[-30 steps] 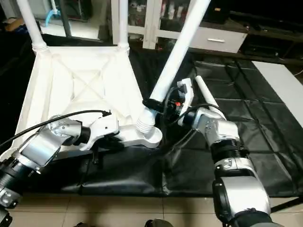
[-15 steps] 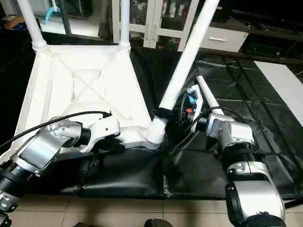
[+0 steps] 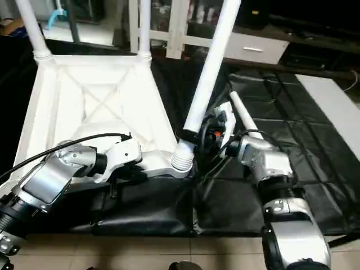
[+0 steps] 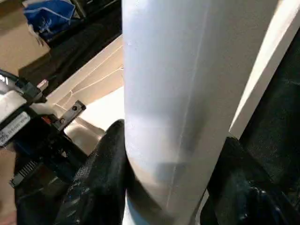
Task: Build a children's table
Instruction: Insert table leg to table base
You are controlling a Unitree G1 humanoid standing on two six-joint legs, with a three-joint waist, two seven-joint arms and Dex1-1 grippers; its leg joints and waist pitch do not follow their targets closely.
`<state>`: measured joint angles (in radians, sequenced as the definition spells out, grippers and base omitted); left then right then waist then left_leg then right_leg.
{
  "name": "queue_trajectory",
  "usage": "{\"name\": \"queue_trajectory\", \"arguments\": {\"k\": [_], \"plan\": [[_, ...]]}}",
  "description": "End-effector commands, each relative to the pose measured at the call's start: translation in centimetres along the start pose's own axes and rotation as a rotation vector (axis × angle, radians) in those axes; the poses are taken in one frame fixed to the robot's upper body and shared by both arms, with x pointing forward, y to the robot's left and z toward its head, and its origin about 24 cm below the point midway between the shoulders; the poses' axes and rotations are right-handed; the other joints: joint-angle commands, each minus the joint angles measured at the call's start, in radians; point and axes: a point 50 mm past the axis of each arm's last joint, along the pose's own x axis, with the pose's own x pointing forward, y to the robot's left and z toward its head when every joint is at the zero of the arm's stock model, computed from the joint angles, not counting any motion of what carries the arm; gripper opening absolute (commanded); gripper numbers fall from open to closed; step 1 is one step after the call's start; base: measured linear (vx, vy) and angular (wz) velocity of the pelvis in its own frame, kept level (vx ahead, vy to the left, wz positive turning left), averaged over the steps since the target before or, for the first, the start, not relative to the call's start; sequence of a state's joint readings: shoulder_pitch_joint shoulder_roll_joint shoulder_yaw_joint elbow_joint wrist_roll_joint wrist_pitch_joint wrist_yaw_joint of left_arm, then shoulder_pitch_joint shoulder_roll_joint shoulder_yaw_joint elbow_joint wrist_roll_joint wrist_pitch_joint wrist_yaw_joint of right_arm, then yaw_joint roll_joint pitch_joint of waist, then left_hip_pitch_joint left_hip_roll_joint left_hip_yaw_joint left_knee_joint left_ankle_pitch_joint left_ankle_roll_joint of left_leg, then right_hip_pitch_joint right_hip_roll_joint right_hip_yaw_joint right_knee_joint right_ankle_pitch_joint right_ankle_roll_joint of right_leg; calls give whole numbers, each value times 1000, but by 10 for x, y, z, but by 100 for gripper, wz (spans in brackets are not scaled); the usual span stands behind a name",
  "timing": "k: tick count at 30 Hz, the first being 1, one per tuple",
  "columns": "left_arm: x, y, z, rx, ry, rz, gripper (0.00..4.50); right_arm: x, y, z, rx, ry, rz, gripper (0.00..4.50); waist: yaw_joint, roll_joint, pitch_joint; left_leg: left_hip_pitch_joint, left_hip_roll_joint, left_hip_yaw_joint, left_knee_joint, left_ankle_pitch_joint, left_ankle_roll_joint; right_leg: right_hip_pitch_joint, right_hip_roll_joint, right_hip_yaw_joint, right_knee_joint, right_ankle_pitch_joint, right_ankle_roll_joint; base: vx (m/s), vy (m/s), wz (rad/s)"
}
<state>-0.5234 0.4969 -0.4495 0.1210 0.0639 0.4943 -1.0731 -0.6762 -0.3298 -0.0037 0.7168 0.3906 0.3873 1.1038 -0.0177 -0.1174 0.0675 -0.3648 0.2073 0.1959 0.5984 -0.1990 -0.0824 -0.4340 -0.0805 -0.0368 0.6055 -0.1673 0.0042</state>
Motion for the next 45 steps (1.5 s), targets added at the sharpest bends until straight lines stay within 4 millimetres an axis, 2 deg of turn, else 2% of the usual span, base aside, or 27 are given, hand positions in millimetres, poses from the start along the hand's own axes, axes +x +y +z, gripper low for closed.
{"name": "queue_trajectory", "arguments": {"k": [1,6,10,15,17,20,22,24,32,37,45], "plan": [[19,-23,-7,-42,-13,-133,0,-19,-15,-31,-1,149,-187,184,-4,4,-33,8,27,-11,-81,-243,21,30,-42,35,-87,-417,-161,0,0,0],[19,-23,-7,-47,-14,-132,0,-25,-17,-35,24,85,-225,184,-5,4,-37,7,27,-7,-82,-219,28,34,-42,35,-81,-341,-188,0,0,0],[19,-23,-7,-52,-14,-130,0,-30,-18,-38,67,-8,-273,184,-5,2,-35,7,28,-9,-85,-252,21,33,-43,36,-88,-387,-175,0,0,0],[19,-23,-7,-57,-12,-128,0,-39,-15,-46,110,-75,-296,184,-4,5,-34,12,31,-8,-89,-247,19,30,-42,35,-89,-358,-178,0,0,0],[19,-23,-7,-58,-11,-129,0,-41,-14,-51,101,-69,-302,184,-3,7,-33,13,31,-8,-90,-257,16,30,-43,36,-91,-365,-177,0,0,0],[19,-22,-7,-58,-10,-126,0,-43,-10,-56,-6,-19,-310,184,-2,8,-31,19,32,-6,-91,-276,13,25,-44,36,-96,-380,-174,0,0,0],[19,-22,-8,-59,-9,-124,0,-43,-8,-57,-38,-16,-307,184,-3,6,-30,16,33,-9,-95,-283,9,29,-46,37,-97,-398,-163,0,0,0],[19,-21,-8,-60,-8,-119,0,-44,-3,-59,-74,-35,-305,184,-3,5,-33,12,33,-10,-97,-260,10,35,-46,36,-95,-373,-161,0,0,0],[19,-21,-9,-65,-7,-110,0,-50,5,-67,-63,-111,-334,184,-5,4,-31,15,34,-11,-102,-287,9,31,-47,37,-101,-387,-152,0,0,0],[19,-20,-10,-64,-2,-107,0,-55,10,-74,-54,-127,-337,184,-2,7,-32,16,35,-9,-102,-270,11,32,-46,39,-99,-355,-156,0,0,0],[20,-18,-10,-61,0,-100,0,-58,23,-83,-67,-144,-314,184,7,5,-36,17,34,-4,-100,-206,26,41,-45,39,-90,-266,-174,0,0,0]]}}
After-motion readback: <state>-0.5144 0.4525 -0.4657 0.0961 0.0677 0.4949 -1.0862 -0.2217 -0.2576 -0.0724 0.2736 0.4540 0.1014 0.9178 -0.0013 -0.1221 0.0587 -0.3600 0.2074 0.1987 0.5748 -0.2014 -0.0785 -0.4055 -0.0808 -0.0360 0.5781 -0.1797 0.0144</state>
